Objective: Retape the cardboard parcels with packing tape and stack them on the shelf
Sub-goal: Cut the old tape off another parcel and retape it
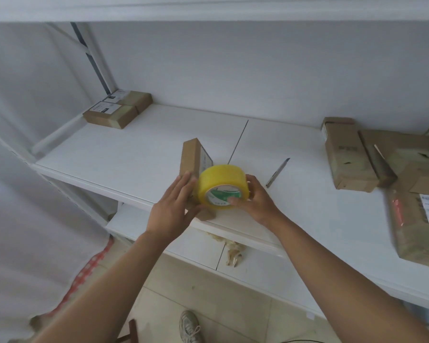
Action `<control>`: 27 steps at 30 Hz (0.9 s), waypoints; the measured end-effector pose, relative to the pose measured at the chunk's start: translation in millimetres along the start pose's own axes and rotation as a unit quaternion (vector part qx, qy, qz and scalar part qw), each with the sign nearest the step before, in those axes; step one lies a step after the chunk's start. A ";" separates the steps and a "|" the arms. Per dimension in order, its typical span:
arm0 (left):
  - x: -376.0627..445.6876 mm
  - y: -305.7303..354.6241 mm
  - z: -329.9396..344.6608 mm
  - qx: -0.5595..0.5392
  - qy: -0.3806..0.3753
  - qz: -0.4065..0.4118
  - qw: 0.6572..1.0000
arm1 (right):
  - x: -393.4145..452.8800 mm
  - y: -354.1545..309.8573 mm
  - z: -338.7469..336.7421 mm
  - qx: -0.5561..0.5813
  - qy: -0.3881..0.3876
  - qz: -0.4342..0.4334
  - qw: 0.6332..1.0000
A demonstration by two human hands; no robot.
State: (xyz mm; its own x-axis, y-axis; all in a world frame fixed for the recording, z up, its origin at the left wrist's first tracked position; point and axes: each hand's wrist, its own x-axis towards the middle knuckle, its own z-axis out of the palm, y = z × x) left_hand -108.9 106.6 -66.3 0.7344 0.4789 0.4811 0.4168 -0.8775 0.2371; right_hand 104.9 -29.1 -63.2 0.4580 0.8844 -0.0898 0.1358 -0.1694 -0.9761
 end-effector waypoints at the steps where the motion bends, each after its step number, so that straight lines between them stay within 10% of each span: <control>1: -4.2 -3.8 -0.4 -0.022 0.004 -0.010 1.000 | 2.4 -2.4 6.7 0.003 -0.006 -0.008 1.000; 14: 19.4 -22.1 45.8 -0.267 -0.068 -0.275 0.921 | 45.7 -52.1 46.2 -0.223 -0.008 -0.101 0.970; 27: 13.7 28.0 73.9 -0.147 -0.021 -0.338 0.930 | 57.6 -16.9 51.6 -0.197 0.005 -0.056 0.979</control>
State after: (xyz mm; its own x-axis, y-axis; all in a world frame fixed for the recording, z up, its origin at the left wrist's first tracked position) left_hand -47.6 90.5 -115.4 0.3816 0.9182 0.1065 0.6311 -0.3430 0.6957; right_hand 83.7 47.2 -62.1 0.4292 0.9030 0.0180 0.5138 -0.2278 -0.8271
